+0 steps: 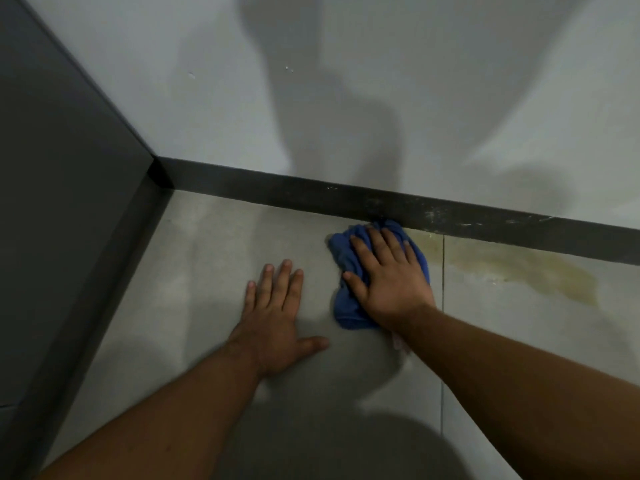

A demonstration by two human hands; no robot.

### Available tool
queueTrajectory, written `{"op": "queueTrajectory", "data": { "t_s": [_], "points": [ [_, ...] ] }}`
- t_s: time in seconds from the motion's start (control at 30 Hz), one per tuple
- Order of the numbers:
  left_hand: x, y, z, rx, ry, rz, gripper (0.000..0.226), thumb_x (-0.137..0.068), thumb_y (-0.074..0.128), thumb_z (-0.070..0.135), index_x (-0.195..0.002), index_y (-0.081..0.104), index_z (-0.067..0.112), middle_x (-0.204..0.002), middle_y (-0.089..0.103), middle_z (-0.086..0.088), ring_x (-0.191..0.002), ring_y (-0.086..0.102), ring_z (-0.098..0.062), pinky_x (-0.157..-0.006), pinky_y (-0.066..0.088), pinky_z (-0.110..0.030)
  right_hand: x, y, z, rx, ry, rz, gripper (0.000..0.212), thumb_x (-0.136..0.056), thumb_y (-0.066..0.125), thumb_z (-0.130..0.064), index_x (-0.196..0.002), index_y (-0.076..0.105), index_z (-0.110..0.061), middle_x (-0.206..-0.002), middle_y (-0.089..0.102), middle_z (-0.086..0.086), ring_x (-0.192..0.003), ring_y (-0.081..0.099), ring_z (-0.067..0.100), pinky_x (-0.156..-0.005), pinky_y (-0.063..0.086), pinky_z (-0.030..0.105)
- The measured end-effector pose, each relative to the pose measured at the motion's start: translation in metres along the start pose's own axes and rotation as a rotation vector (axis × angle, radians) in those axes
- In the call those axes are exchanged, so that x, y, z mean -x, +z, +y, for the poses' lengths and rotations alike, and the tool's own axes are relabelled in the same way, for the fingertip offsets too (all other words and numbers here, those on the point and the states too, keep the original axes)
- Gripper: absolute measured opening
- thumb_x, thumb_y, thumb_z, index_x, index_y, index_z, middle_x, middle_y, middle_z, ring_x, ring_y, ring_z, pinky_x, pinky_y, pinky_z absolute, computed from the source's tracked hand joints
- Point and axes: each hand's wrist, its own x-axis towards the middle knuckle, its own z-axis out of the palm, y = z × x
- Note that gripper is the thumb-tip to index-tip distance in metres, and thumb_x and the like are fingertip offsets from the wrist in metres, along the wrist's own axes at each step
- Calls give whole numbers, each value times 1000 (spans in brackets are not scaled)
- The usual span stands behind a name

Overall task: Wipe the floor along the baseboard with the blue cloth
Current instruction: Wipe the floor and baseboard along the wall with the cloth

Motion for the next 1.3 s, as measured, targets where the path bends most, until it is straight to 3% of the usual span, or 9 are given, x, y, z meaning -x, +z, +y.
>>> {"op": "queueTrajectory", "data": {
  "t_s": [0.1,0.2,0.33,0.5,0.67,0.93,1.0,1.17,1.3],
  "points": [
    [-2,-1,6,21,-14,-10,118,-75,29,88,-154,-32,26,-161,-45,0,-147,-43,-27,-121,-22,-54,18,5,-7,0,31,10,70,-101,12,-66,-161,8,-31,-170,2,4,-156,-2,25,-125,1,48],
    [-1,2,18,68,-35,116,95,-86,28,66,-162,-9,22,-170,-25,-3,-154,-28,-29,-123,-12,-61,26,11,-13,-12,-34,-7,69,-102,13,-63,-161,9,-28,-170,4,6,-156,-2,27,-125,5,51],
    [-20,-3,36,58,-39,275,78,-93,25,56,-161,16,19,-173,2,-7,-159,-7,-28,-126,-4,-58,5,3,2,-1,-142,-15,68,-101,14,-63,-161,8,-31,-170,8,1,-156,2,22,-126,4,50],
    [-48,-15,50,77,74,350,70,-93,28,51,-154,39,18,-168,28,-6,-157,18,-25,-127,9,-53,8,-8,28,-4,47,10,68,-101,14,-61,-161,14,-30,-170,13,2,-156,9,23,-126,3,47],
    [-51,-12,44,59,95,370,67,-94,34,49,-151,44,16,-165,34,-8,-155,25,-27,-127,17,-52,27,-3,17,-21,91,3,63,-104,17,-55,-160,17,-27,-169,13,4,-156,6,25,-126,7,50],
    [-52,-13,42,100,89,362,74,-97,26,53,-157,33,10,-167,31,-9,-157,21,-25,-128,16,-50,-24,-11,0,-29,-112,-37,60,-103,19,-55,-160,13,-36,-169,17,-4,-155,11,19,-126,6,48],
    [-51,-15,42,106,101,353,75,-95,30,53,-156,36,10,-166,31,-9,-157,22,-26,-127,16,-51,-19,-13,6,2,-79,-25,61,-103,19,-56,-160,15,-35,-169,18,-3,-155,13,18,-126,6,48],
    [-49,-17,41,56,112,334,75,-92,38,60,-151,43,14,-166,30,-9,-156,21,-28,-127,17,-52,25,-4,13,-20,241,64,64,-103,20,-61,-160,15,-34,-169,13,-1,-156,6,20,-125,2,45],
    [-50,-15,40,34,111,341,77,-87,44,61,-149,45,15,-165,33,-10,-155,23,-29,-127,18,-53,40,4,0,-30,162,16,66,-102,19,-64,-160,13,-34,-170,7,0,-156,-1,23,-124,2,50]
  ]
}}
